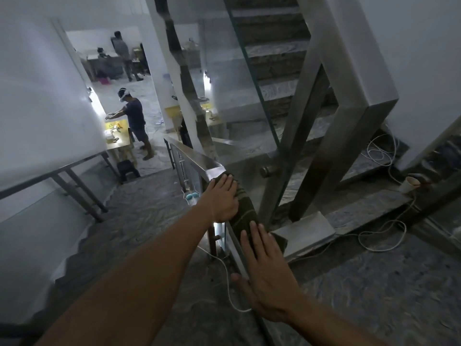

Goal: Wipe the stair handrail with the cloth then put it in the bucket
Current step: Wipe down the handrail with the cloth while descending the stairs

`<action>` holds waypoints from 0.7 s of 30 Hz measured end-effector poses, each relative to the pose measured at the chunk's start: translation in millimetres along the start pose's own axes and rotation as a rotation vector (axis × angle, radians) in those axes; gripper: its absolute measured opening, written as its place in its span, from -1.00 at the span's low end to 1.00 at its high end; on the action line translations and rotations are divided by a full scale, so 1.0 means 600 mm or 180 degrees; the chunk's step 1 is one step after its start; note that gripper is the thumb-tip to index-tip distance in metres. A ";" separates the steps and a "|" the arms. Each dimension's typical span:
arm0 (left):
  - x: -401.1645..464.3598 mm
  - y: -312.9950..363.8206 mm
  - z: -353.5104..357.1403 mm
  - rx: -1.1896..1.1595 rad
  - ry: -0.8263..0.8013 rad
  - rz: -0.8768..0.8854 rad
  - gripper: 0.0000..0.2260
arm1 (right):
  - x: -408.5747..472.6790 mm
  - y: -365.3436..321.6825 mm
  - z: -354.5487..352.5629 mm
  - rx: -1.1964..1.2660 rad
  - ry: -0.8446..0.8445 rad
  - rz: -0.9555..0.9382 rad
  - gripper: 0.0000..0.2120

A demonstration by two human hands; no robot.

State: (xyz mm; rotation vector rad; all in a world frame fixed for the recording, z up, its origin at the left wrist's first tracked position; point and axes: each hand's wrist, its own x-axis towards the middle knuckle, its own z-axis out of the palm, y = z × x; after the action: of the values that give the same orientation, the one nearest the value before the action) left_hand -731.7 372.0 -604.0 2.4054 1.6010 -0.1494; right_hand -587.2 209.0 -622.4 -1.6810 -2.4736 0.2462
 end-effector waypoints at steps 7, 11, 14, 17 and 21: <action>0.035 -0.031 -0.017 0.0051 -0.0009 0.0194 -0.49 | 0.047 -0.035 0.022 0.0194 0.0020 0.0378 -0.25; 0.054 -0.057 -0.020 -0.0089 0.0029 0.0208 -0.50 | 0.088 -0.032 0.030 -0.0134 -0.0087 0.0438 -0.33; 0.064 -0.078 -0.019 -0.0252 0.0123 0.0158 -0.50 | 0.115 -0.019 0.027 -0.0146 -0.0123 0.0385 -0.29; 0.062 -0.088 -0.009 -0.0574 0.0303 0.0028 -0.50 | 0.124 -0.006 0.008 0.0024 -0.0233 0.0201 -0.27; 0.037 -0.080 0.025 -0.1294 0.0700 -0.0191 -0.49 | 0.117 0.003 -0.017 0.0156 -0.0336 0.0100 -0.34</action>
State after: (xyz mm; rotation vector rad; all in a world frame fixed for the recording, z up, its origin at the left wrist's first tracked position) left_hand -766.3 405.5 -630.7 2.1154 1.6069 0.4051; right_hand -609.2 275.3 -611.3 -1.7308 -2.4944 0.4058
